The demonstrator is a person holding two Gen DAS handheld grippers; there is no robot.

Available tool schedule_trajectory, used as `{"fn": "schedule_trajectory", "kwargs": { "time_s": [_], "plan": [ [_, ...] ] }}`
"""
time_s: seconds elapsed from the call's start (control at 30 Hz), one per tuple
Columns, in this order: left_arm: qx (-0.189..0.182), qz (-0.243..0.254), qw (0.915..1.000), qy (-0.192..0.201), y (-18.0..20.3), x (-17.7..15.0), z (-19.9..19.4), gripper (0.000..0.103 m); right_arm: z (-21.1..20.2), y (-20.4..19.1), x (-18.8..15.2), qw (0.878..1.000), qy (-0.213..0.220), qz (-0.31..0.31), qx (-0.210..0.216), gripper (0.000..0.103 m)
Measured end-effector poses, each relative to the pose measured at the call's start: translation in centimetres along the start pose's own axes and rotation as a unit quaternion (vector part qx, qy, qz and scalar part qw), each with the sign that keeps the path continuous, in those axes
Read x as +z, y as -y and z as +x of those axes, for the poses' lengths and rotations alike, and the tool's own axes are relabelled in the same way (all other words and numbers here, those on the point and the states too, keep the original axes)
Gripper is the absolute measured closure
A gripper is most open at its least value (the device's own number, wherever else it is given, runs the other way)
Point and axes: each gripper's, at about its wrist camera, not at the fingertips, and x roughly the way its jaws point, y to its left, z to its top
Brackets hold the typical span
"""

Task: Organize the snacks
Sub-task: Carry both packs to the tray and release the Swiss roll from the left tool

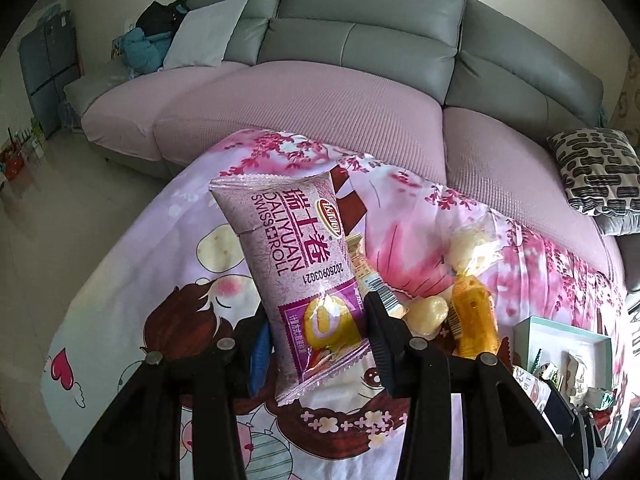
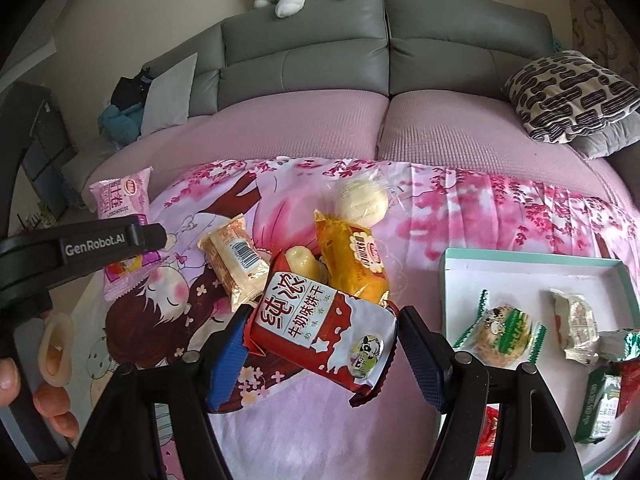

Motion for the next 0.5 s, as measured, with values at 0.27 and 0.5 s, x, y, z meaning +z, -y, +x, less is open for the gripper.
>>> {"fn": "schedule_trajectory", "kwargs": {
  "time_s": [0.27, 0.5],
  "plan": [
    [-0.008, 0.020, 0.9997, 0.009, 1.7, 0.0, -0.9, 0.058, -1.1, 2.3, 0.5, 1.000, 0.016, 0.022, -0.016, 0.028],
    [-0.026, 0.048, 0.9982, 0.025, 4.6, 0.0, -2.2, 0.058, -2.5, 7.4, 0.9, 0.995, 0.027, 0.076, -0.051, 0.028]
  ]
}}
